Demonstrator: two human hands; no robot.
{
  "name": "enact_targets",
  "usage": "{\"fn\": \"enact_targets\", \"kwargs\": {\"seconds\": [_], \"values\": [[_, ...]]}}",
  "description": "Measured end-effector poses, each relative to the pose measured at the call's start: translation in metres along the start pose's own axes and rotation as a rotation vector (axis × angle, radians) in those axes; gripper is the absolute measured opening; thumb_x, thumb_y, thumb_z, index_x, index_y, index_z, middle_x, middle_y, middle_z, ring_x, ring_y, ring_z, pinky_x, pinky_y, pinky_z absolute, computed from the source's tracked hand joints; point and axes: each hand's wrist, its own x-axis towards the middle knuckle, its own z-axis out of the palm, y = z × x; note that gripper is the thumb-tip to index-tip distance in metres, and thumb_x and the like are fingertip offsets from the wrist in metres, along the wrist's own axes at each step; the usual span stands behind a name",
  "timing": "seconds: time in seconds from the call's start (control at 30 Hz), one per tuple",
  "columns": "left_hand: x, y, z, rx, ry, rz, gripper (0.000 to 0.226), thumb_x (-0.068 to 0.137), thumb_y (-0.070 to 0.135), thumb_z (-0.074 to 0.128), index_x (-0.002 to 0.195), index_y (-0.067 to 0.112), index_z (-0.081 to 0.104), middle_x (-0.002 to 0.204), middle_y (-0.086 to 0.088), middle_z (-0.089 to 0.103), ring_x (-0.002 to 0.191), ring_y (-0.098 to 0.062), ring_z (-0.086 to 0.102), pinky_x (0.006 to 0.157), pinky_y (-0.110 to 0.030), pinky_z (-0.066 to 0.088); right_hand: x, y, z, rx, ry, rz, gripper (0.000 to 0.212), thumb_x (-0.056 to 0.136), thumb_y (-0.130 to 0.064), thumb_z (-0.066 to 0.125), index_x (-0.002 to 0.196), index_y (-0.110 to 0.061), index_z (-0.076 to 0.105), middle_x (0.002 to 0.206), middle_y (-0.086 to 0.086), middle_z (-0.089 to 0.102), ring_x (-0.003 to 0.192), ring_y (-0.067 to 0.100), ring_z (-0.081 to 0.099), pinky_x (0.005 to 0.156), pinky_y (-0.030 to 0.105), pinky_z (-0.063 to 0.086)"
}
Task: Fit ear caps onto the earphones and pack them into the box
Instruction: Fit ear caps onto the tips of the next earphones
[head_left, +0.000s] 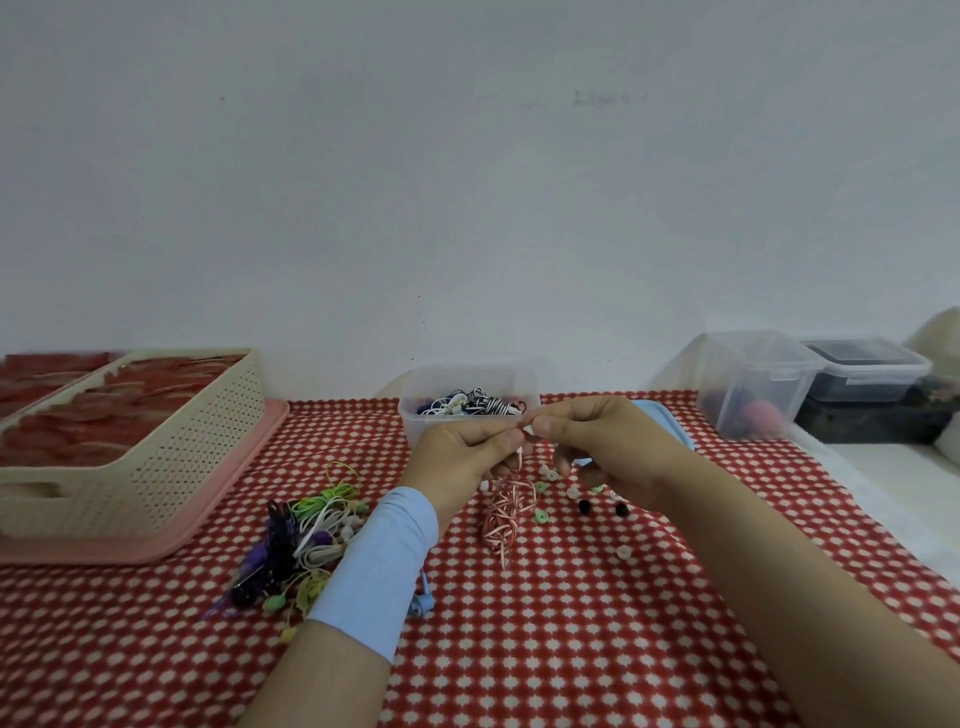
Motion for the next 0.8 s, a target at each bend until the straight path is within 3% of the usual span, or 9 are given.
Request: {"fn": "enact_targets", "kwargs": {"seconds": [0.13,0.3,0.43,0.67,0.8], "values": [[0.000,0.000,0.000,0.038,0.013,0.021,0.015,0.090,0.013,0.067,0.101,0.013,0.078,0.078,-0.001,0.073,0.069,-0.006,0.063,0.071,-0.023,0.052,0.002,-0.001,0.001,0.009,0.012,0.012,0.014,0.093,-0.014,0.070,0.101,-0.009,0.081,0.082,0.005,0.073,0.056,0.013,0.052,0.042,0.020,0.029],[-0.002,0.001,-0.001,0.060,-0.003,0.041,0.015,0.089,0.012,0.069,0.099,0.017,0.078,0.090,-0.016,0.075,0.070,-0.008,0.064,0.074,-0.025,0.055,0.004,0.002,0.002,0.014,0.010,0.053,0.013,0.093,-0.015,0.071,0.099,-0.011,0.082,0.085,0.007,0.075,0.054,0.013,0.052,0.041,0.019,0.028],[-0.002,0.000,0.002,0.074,0.004,0.043,0.013,0.090,0.013,0.069,0.095,0.018,0.079,0.080,-0.010,0.074,0.070,-0.010,0.064,0.076,-0.026,0.056,0.003,0.002,0.001,0.021,0.001,0.083,0.015,0.093,-0.016,0.071,0.102,-0.008,0.080,0.082,0.003,0.074,0.054,0.012,0.052,0.041,0.019,0.029],[0.000,0.002,0.004,-0.036,-0.007,-0.033,0.013,0.090,0.018,0.068,0.088,0.016,0.080,0.076,-0.005,0.071,0.071,-0.013,0.063,0.078,-0.032,0.053,-0.006,-0.009,-0.001,-0.225,0.102,-0.187,0.012,0.093,-0.009,0.071,0.102,-0.011,0.079,0.069,0.000,0.073,0.049,0.013,0.061,0.039,0.022,0.039],[-0.002,0.004,0.003,-0.062,-0.017,-0.055,0.015,0.092,0.016,0.066,0.090,0.009,0.079,0.074,-0.005,0.070,0.071,-0.016,0.061,0.075,-0.031,0.052,-0.011,-0.014,-0.003,-0.322,0.077,-0.205,0.013,0.095,-0.011,0.070,0.102,-0.010,0.080,0.063,-0.004,0.072,0.045,0.004,0.058,0.042,0.021,0.042]]}}
